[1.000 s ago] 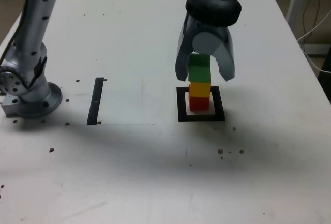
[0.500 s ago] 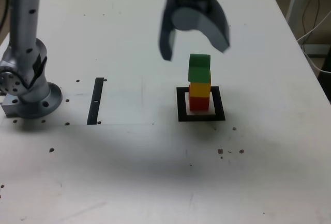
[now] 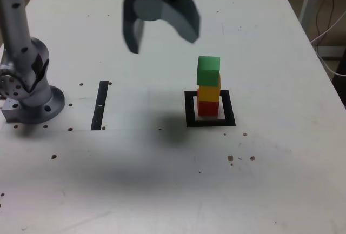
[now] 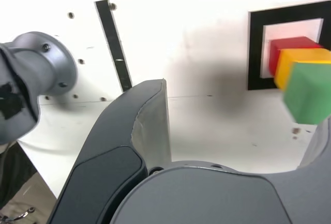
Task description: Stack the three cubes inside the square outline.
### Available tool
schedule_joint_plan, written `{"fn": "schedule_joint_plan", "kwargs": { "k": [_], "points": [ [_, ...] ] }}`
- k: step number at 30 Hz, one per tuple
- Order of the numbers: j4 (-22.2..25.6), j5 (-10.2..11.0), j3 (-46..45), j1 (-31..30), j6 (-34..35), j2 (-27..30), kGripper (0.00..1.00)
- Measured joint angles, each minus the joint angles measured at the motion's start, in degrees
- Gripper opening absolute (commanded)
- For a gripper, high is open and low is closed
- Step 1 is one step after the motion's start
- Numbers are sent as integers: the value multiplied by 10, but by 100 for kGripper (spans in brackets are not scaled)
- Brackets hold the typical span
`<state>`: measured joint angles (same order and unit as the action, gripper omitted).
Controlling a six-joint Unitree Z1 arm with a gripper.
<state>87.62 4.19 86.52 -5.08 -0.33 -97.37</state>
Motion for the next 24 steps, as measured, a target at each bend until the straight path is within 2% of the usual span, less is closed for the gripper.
{"fn": "schedule_joint_plan", "kwargs": {
  "k": [6, 13, 19, 24],
  "points": [
    [-22, 4, -92, 2, 9, 53, 100],
    [-81, -1, -214, 2, 28, 106, 100],
    [-150, -13, -315, 2, 32, 128, 100],
    [-196, -15, -365, 3, 32, 129, 100]
  ]
}}
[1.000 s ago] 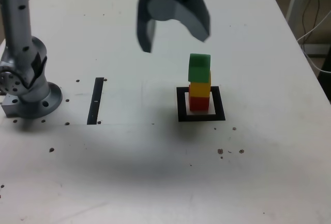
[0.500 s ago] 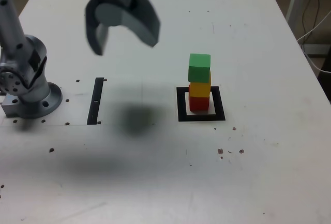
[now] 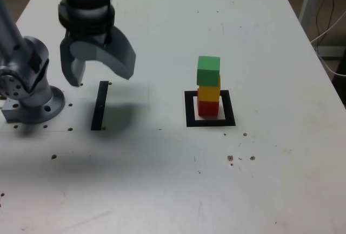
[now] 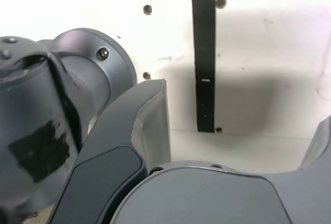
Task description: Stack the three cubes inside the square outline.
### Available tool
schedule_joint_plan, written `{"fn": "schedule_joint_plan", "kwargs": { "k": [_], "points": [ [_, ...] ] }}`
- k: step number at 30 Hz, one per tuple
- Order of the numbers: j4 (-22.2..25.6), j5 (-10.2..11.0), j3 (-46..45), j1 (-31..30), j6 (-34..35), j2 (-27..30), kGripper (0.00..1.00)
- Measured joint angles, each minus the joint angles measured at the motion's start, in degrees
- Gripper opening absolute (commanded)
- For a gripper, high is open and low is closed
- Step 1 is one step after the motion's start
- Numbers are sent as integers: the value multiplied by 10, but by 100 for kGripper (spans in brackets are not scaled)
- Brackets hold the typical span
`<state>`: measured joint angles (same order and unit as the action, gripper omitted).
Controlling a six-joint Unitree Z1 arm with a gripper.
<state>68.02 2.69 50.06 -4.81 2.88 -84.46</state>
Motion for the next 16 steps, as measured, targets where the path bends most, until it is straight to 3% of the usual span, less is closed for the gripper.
{"fn": "schedule_joint_plan", "kwargs": {
  "k": [9, 16],
  "points": [
    [-78, -9, -70, 0, 0, 1, 100],
    [-96, -10, -89, 0, 0, 1, 100]
  ]
}}
